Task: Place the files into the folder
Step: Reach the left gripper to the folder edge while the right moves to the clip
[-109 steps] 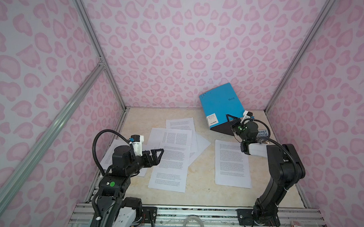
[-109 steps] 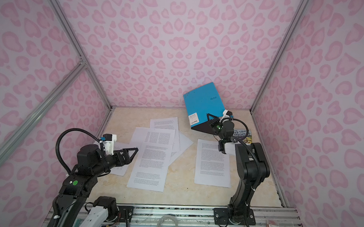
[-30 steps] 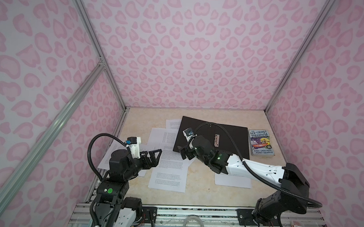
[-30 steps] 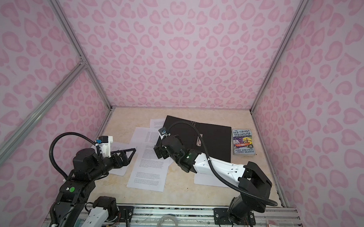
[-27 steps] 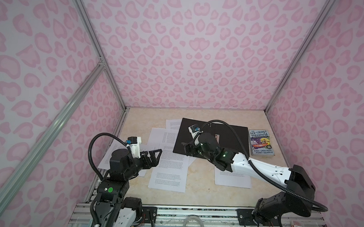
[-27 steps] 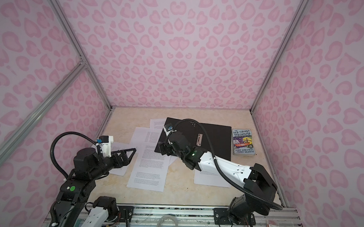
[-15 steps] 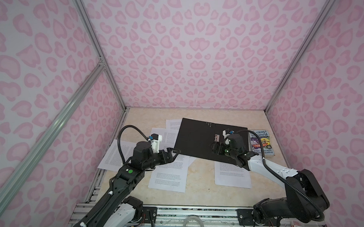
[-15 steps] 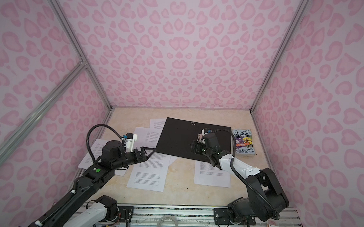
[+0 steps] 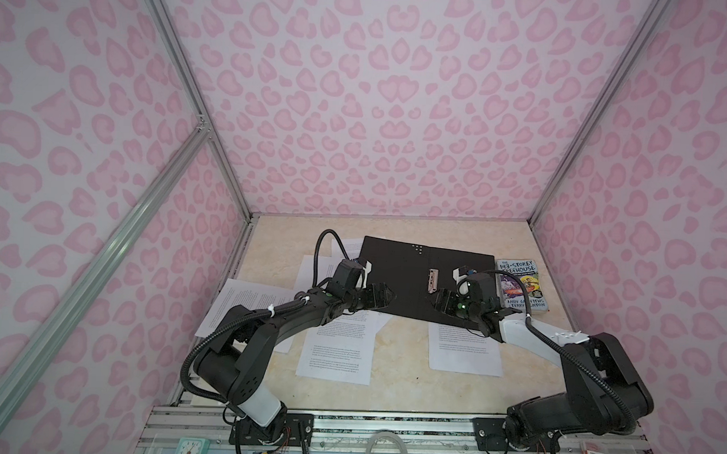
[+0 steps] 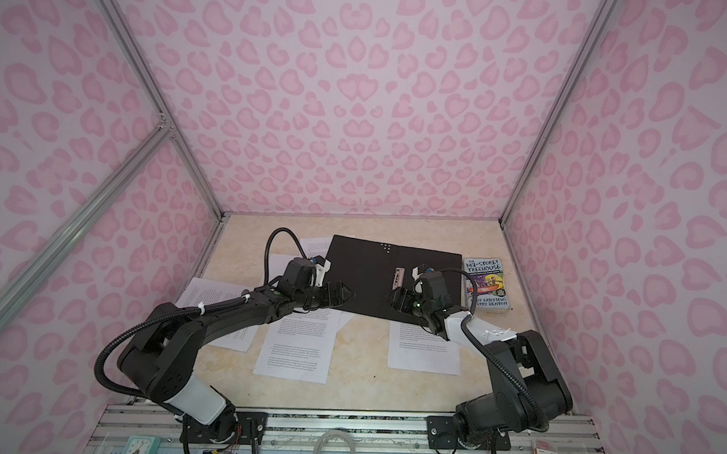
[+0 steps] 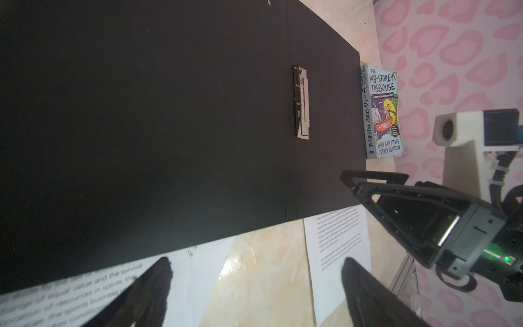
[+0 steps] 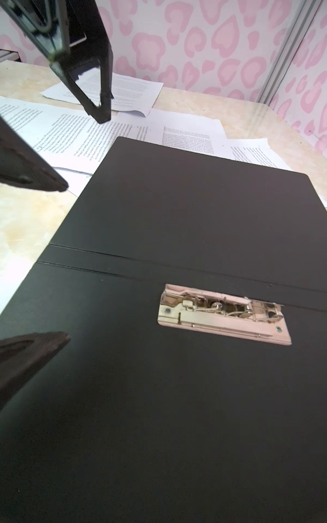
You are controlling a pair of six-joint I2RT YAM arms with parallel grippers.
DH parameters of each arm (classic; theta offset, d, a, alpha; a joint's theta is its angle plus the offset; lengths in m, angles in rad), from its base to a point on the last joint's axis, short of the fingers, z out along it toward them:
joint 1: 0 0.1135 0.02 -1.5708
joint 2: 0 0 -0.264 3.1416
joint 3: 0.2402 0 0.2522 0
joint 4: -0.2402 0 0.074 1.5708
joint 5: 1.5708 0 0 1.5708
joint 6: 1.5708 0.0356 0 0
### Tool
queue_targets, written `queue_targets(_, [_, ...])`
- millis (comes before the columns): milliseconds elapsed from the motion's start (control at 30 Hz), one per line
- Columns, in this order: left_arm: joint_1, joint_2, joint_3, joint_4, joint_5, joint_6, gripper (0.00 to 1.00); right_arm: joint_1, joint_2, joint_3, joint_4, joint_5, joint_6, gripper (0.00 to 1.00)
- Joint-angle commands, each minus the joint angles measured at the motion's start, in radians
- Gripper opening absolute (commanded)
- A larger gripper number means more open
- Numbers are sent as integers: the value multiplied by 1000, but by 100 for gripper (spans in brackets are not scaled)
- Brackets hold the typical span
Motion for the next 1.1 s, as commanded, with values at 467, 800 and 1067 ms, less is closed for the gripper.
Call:
queue_targets(467, [-5, 193, 51, 1, 9, -47, 97, 2, 191, 43, 251, 2, 93, 46])
queue_targets(800, [-5, 223, 67, -46, -25, -43, 96, -7, 297, 126, 206, 24, 105, 34])
queue_targets(1067, [-6, 221, 69, -52, -31, -42, 95, -22, 332, 144, 189, 32, 120, 24])
